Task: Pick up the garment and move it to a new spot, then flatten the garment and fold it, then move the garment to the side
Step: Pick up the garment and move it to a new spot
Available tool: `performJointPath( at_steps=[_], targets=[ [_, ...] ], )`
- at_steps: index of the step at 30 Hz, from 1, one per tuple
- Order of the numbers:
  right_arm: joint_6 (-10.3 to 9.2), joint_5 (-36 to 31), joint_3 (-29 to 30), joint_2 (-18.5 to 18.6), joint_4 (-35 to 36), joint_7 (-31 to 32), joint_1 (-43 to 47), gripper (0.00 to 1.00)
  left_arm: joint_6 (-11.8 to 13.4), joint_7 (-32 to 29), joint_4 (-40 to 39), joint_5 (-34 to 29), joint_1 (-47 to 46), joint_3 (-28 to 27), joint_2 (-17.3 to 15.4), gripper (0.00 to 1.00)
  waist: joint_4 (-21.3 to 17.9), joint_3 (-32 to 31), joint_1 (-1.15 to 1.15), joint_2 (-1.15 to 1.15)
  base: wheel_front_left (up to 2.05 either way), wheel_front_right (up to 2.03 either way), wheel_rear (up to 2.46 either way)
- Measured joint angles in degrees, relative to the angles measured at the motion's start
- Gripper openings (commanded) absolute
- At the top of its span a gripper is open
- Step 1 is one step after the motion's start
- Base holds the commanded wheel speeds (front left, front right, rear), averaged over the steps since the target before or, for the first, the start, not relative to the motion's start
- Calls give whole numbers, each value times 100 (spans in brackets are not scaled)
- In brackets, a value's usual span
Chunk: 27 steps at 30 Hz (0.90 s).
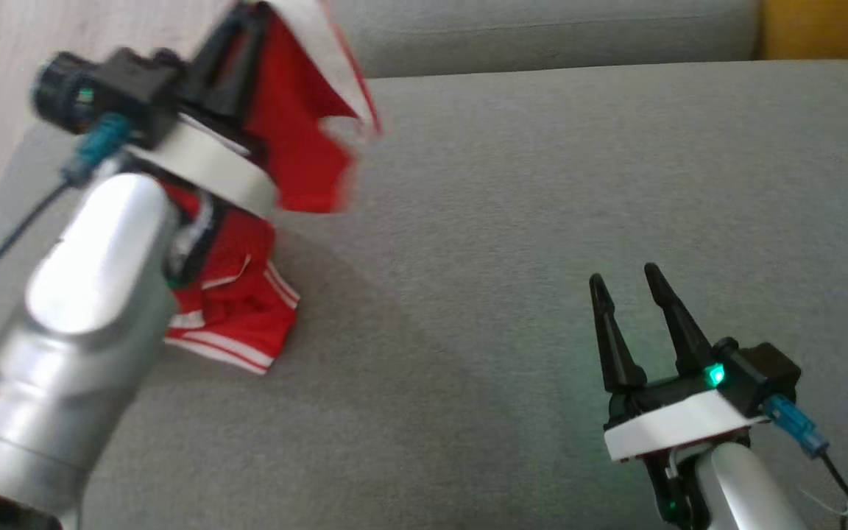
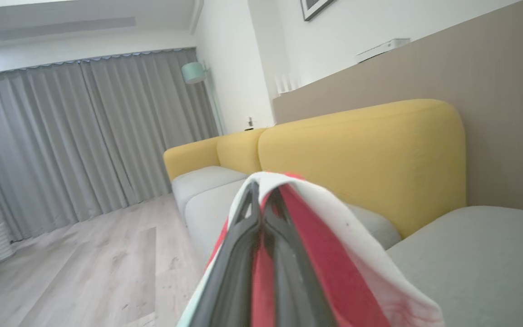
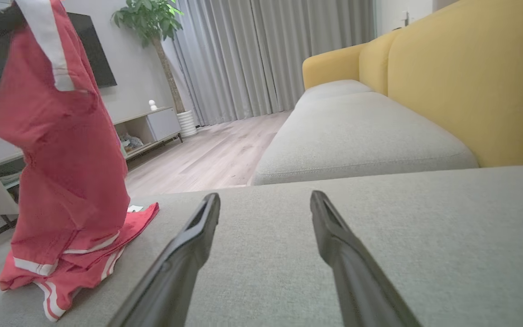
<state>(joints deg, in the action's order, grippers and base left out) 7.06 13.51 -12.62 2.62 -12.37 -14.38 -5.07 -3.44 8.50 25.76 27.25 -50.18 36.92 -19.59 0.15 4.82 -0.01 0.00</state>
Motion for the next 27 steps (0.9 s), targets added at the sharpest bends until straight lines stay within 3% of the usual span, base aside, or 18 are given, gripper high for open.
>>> performJointPath(
  at_steps=[7,14,22,23,24,27],
  targets=[
    [0,158,-25,0,25,0,21,100,94,-427,-765,0,260,402,232,0,-535,-56,0,0,0,0,0],
    [0,347,-129,0,136,0,-48,100,145,-623,-925,-2,269,613,431,0,-1158,62,0,0,0,0,0],
    [0,639,-225,0,300,0,-327,100,-118,-690,-495,-110,-293,1025,977,0,-1925,519,1,0,0,0,0],
    [0,677,-227,1,311,0,-348,100,-156,-681,-405,-111,-396,1093,1035,61,-1999,587,1,0,0,0,0],
    [0,693,-229,1,318,0,-364,100,-203,-639,-311,-111,-480,1173,1090,100,-2068,656,2,0,0,0,0],
    [0,725,-231,0,335,0,-375,100,-265,-601,68,-177,-554,1372,1126,100,-2230,832,2,0,0,0,0]
  ],
)
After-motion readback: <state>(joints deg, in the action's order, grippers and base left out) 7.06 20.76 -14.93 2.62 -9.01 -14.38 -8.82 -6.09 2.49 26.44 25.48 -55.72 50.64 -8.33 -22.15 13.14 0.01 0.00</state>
